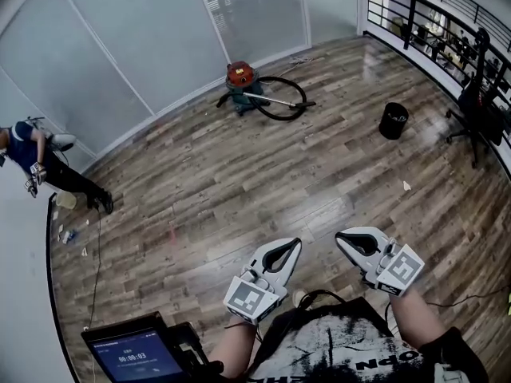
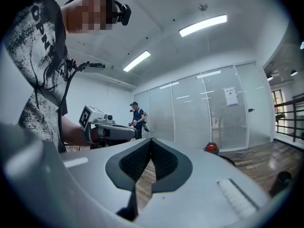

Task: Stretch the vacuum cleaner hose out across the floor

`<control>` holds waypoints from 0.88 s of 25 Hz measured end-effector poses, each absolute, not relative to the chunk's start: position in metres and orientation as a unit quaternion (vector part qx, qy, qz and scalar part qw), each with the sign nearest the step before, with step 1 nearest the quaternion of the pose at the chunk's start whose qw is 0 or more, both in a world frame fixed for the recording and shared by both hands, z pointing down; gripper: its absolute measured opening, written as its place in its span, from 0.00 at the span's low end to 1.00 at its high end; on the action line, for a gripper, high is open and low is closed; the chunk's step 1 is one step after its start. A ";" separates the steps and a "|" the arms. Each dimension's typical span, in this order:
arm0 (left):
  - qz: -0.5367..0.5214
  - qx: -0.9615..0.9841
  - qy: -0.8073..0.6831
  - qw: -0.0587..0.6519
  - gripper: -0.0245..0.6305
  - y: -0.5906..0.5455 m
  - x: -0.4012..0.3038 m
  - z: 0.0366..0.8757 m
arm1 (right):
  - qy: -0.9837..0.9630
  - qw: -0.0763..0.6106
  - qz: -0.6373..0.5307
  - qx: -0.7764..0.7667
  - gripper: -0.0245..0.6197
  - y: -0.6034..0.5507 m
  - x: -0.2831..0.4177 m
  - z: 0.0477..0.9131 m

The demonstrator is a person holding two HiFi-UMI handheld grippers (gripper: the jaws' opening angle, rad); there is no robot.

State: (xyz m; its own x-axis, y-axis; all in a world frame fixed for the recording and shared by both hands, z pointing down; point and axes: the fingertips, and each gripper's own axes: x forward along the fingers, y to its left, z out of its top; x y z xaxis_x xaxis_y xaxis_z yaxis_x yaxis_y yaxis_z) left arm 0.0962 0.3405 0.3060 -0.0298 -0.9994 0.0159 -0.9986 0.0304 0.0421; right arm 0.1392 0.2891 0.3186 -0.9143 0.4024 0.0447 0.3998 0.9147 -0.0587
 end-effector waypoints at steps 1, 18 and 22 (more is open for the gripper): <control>-0.009 0.698 -0.715 0.021 0.04 0.343 0.087 0.308 | -0.978 0.030 0.022 -0.203 0.05 0.292 0.130 0.320; -0.010 0.695 -0.717 0.052 0.04 0.288 -0.042 0.328 | -0.979 0.036 0.036 -0.197 0.05 0.230 -0.003 0.329; 0.005 0.677 -0.734 0.052 0.04 0.280 -0.058 0.326 | -0.975 0.026 0.038 -0.218 0.05 0.220 -0.025 0.329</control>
State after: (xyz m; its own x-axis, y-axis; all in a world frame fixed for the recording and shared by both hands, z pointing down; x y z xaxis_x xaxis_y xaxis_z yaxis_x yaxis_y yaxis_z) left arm -0.0584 0.2804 0.3258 -0.0777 -0.9936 0.0825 -0.9945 0.0831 0.0634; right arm -0.0252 0.2204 0.3291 -0.9037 0.4268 0.0349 0.4228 0.9022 -0.0847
